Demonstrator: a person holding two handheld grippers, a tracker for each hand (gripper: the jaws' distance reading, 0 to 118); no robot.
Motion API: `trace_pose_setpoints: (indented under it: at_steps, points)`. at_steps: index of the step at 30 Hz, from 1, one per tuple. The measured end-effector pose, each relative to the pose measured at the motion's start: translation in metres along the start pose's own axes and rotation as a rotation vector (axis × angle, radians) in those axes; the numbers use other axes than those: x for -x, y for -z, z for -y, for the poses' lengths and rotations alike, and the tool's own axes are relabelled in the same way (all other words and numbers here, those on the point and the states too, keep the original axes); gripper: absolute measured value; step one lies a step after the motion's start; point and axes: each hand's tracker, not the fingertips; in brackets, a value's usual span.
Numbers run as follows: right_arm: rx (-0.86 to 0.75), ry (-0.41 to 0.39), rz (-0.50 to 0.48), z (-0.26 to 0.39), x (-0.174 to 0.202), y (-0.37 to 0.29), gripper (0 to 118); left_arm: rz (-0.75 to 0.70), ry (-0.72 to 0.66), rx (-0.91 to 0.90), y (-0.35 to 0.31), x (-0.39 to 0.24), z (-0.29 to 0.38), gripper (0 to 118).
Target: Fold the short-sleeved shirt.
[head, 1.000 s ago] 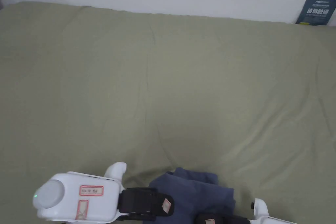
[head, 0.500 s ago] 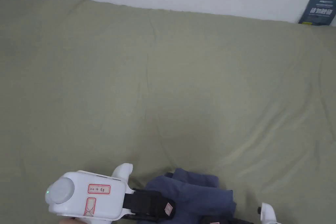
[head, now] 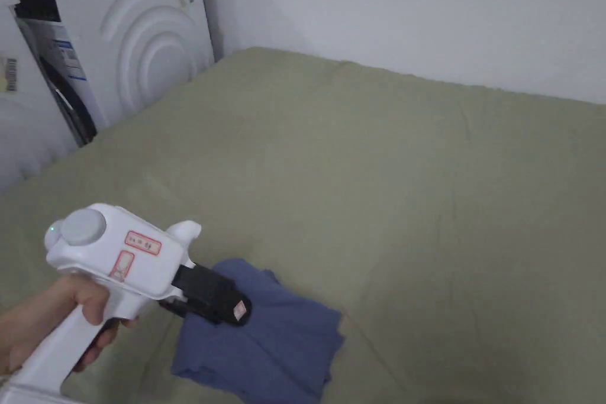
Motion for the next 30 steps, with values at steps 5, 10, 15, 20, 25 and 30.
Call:
trace_pose_setpoints:
  at_steps: [5,10,15,20,25,30]
  points:
    - [-0.063,0.035,0.04,-0.011,-0.001,-0.002,1,-0.026,-0.087,0.074,-0.02,0.052,-0.039,36]
    - [-0.061,0.06,0.068,-0.019,-0.003,0.007,1,0.015,-0.094,0.124,-0.013,0.088,-0.067,51]
    - [-0.036,0.03,0.053,-0.021,0.003,0.011,1,-0.073,-0.07,0.024,-0.038,0.073,-0.071,116]
    - [-0.046,-0.01,0.043,-0.027,0.007,0.004,1,-0.288,-0.032,-0.076,-0.077,0.023,-0.054,116]
    - [-0.116,-0.152,0.106,-0.031,0.023,-0.02,1,-0.151,0.022,-0.181,-0.082,-0.044,-0.019,60]
    - [-0.208,-0.285,0.191,-0.036,0.054,-0.045,1,-0.097,0.151,-0.338,-0.024,-0.141,0.022,0]
